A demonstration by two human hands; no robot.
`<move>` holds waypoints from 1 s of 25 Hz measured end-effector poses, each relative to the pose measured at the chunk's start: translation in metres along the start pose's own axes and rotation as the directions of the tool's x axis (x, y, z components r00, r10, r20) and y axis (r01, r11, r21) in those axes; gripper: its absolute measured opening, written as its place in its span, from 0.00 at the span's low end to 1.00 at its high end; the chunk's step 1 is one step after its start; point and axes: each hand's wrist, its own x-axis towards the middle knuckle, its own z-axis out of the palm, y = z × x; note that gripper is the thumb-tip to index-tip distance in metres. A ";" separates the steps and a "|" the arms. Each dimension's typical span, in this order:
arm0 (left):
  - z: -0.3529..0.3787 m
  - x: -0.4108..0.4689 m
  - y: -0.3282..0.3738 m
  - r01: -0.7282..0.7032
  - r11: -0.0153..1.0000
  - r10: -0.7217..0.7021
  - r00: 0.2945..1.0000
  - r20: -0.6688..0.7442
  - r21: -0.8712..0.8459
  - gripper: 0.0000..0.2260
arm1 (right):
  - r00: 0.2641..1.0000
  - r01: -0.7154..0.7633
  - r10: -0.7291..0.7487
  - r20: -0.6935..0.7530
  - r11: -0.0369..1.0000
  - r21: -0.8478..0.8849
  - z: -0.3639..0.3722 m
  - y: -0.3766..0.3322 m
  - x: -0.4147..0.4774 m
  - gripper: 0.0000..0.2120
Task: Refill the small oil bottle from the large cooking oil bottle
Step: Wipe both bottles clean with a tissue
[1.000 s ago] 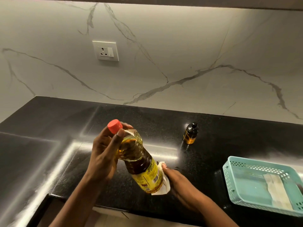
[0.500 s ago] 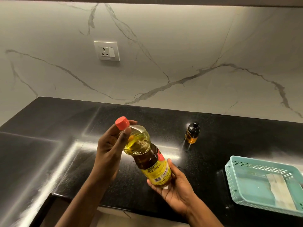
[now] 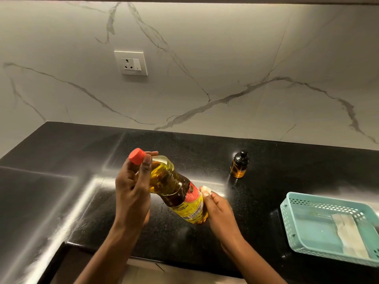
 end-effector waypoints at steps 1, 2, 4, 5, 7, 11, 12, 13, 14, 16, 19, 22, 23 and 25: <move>0.003 -0.002 0.000 -0.011 1.000 0.010 1.000 0.025 0.021 0.14 | 0.998 0.058 -0.057 0.022 0.996 -0.073 0.004 -0.008 0.000 0.27; 0.006 -0.005 -0.002 -0.026 0.998 0.023 0.998 0.050 0.053 0.14 | 0.994 0.095 -0.091 0.055 0.991 -0.092 0.009 -0.017 0.000 0.27; 0.013 -0.015 -0.006 -0.043 0.994 0.034 0.996 0.087 0.104 0.13 | 0.989 0.099 -0.093 0.118 0.994 -0.043 0.022 -0.040 -0.002 0.23; 0.015 -0.019 -0.009 -0.039 0.993 0.029 0.995 0.093 0.111 0.13 | 0.989 0.084 -0.081 0.120 0.996 -0.020 0.027 -0.051 -0.005 0.19; 0.014 -0.022 -0.010 -0.018 0.996 0.008 0.993 0.114 0.082 0.14 | 0.985 0.121 -0.120 0.128 0.993 -0.006 0.032 -0.065 -0.014 0.20; 0.006 -0.010 0.003 -0.095 0.993 0.078 0.976 0.205 0.072 0.16 | 0.944 0.317 -0.304 0.131 0.944 -0.091 0.034 -0.069 -0.027 0.25; 0.005 -0.006 0.007 -0.099 0.994 0.084 0.968 0.237 0.054 0.16 | 0.937 0.333 -0.320 0.143 0.940 -0.076 0.034 -0.072 -0.025 0.25; 0.005 -0.004 0.011 -0.100 0.994 0.088 0.959 0.269 0.031 0.14 | 0.926 0.357 -0.345 0.154 0.932 -0.061 0.033 -0.077 -0.021 0.24; 0.003 -0.003 0.013 -0.112 0.994 0.103 0.948 0.301 0.014 0.13 | 0.913 0.386 -0.373 0.167 0.921 -0.054 0.031 -0.084 -0.017 0.24; -0.001 -0.002 0.013 -0.148 0.989 0.145 0.931 0.335 -0.017 0.14 | 0.896 0.415 -0.397 0.200 0.908 -0.055 0.023 -0.091 -0.004 0.21; -0.008 -0.002 0.013 -0.172 0.983 0.181 0.930 0.320 -0.057 0.12 | 0.890 0.340 -0.310 0.334 0.940 -0.036 0.008 -0.085 0.022 0.19; -0.010 -0.001 0.018 -0.180 0.980 0.200 0.924 0.327 -0.088 0.11 | 0.837 0.269 -0.180 0.517 0.958 -0.102 -0.010 -0.069 0.045 0.20; -0.010 -0.001 0.020 -0.186 0.977 0.210 0.918 0.337 -0.102 0.11 | 0.815 0.258 -0.144 0.561 0.957 -0.130 -0.015 -0.064 0.050 0.20; -0.007 0.000 0.025 -0.192 0.972 0.227 0.914 0.337 -0.132 0.14 | 0.814 0.211 -0.093 0.574 0.967 -0.142 -0.023 -0.050 0.051 0.19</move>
